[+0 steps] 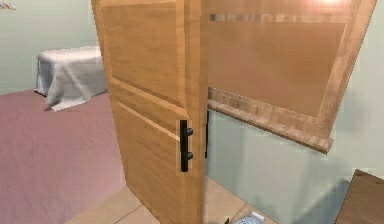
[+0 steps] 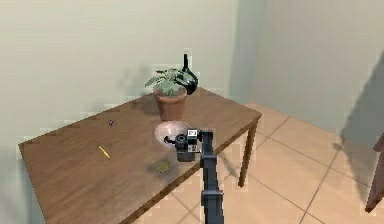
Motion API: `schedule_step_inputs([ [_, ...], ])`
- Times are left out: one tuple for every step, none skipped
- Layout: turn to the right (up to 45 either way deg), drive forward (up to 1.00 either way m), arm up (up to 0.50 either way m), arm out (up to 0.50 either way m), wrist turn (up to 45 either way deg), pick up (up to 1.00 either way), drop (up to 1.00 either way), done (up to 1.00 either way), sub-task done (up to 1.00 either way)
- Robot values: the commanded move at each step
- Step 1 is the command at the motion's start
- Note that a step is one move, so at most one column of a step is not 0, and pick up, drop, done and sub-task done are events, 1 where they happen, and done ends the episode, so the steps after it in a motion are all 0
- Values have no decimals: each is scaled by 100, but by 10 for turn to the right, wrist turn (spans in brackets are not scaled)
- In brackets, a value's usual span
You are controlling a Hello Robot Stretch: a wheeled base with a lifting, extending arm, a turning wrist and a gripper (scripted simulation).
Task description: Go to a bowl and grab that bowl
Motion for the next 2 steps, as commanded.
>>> schedule_step_inputs([
  [0,0,10,0,0,0,0,0,0],
  [0,0,0,0,0,0,0,100,0],
])
